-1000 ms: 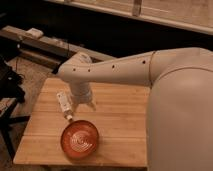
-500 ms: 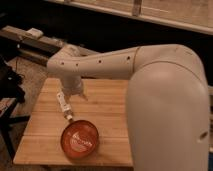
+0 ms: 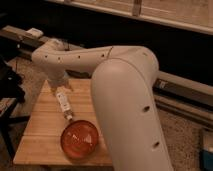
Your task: Place the bottle in the ceramic bowl
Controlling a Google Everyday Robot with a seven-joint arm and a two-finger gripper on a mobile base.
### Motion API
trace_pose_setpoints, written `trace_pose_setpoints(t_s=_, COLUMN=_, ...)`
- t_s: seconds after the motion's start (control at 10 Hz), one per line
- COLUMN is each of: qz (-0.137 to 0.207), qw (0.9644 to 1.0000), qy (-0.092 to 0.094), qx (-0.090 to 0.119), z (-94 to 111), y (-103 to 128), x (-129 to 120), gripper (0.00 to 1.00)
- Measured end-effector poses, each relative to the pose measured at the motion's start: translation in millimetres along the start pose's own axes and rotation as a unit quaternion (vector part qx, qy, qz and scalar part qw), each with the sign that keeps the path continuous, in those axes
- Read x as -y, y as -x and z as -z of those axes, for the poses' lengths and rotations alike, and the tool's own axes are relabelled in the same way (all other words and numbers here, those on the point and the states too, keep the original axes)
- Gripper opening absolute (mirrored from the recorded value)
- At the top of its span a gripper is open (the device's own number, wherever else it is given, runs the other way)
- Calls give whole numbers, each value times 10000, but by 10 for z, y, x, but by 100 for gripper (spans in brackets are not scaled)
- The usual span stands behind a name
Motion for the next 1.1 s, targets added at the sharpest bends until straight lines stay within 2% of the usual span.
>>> trace_pose_setpoints(t_s=0.5, qz=362, qw=9991, qy=-57, qx=-229, z=-651, y=400, x=-13, gripper=65)
trace_pose_setpoints(t_s=1.1, qz=556, qw=9972, qy=-10, qx=-498, z=-976, y=529, x=-35, gripper=65)
